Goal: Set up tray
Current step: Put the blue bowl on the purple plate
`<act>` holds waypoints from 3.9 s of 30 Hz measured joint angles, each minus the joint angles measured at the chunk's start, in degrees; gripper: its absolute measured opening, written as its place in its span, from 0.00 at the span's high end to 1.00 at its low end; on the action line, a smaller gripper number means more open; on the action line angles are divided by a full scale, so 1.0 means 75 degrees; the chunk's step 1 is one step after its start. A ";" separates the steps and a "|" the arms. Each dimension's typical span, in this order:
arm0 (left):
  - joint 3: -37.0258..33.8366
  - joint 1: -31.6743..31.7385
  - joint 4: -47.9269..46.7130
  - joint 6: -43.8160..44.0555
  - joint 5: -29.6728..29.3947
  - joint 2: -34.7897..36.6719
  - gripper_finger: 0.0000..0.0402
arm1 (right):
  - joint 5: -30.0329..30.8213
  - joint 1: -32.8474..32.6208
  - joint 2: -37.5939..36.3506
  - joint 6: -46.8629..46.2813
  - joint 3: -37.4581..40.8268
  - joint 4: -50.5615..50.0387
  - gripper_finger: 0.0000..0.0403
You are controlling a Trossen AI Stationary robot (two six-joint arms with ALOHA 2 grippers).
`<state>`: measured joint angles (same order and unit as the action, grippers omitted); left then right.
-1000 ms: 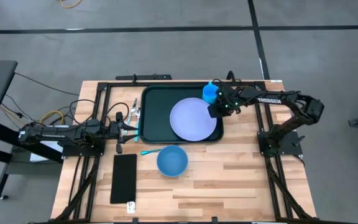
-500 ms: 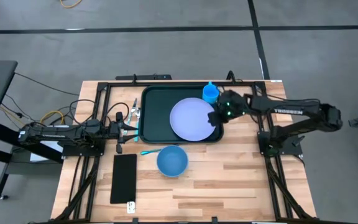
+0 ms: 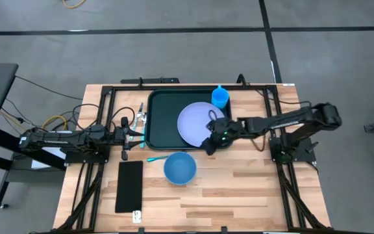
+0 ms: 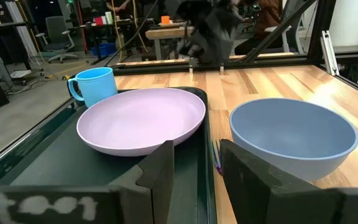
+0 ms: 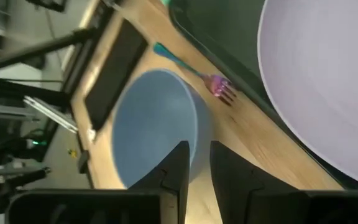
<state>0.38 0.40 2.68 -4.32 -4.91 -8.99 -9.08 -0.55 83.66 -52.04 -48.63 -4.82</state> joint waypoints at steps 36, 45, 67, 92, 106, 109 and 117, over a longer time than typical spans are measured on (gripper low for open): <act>-0.0002 0.0000 0.0001 0.0000 0.0001 0.0000 0.70 | -0.1135 0.0340 0.2148 0.0938 -0.1940 -0.0204 0.86; -0.0002 0.0000 0.0002 0.0000 0.0000 0.0000 0.70 | -0.1007 0.0310 0.2145 0.1190 -0.1940 -0.0575 0.84; -0.0001 0.0000 0.0000 0.0000 0.0001 0.0000 0.70 | -0.0902 -0.0061 0.2145 0.2546 -0.1940 -0.0752 0.52; 0.0001 0.0000 0.0000 0.0000 0.0001 0.0000 0.70 | 0.0059 -0.0613 0.2145 0.2607 -0.1937 -0.1125 0.56; -0.0002 0.0000 0.0002 0.0000 0.0001 0.0000 0.70 | 0.0221 -0.0688 0.2631 0.2547 -0.1943 -0.1195 0.59; 0.0000 0.0000 0.0001 0.0000 0.0001 0.0000 0.70 | 0.0168 -0.0732 0.2898 0.2543 -0.1934 -0.1216 0.59; -0.0002 0.0000 0.0000 0.0000 0.0001 0.0000 0.70 | 0.0054 -0.0723 0.2996 0.2340 -0.1934 -0.1180 0.62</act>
<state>0.36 0.40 2.68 -4.32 -4.91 -8.99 -8.68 -5.98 106.12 -34.49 -63.13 -13.67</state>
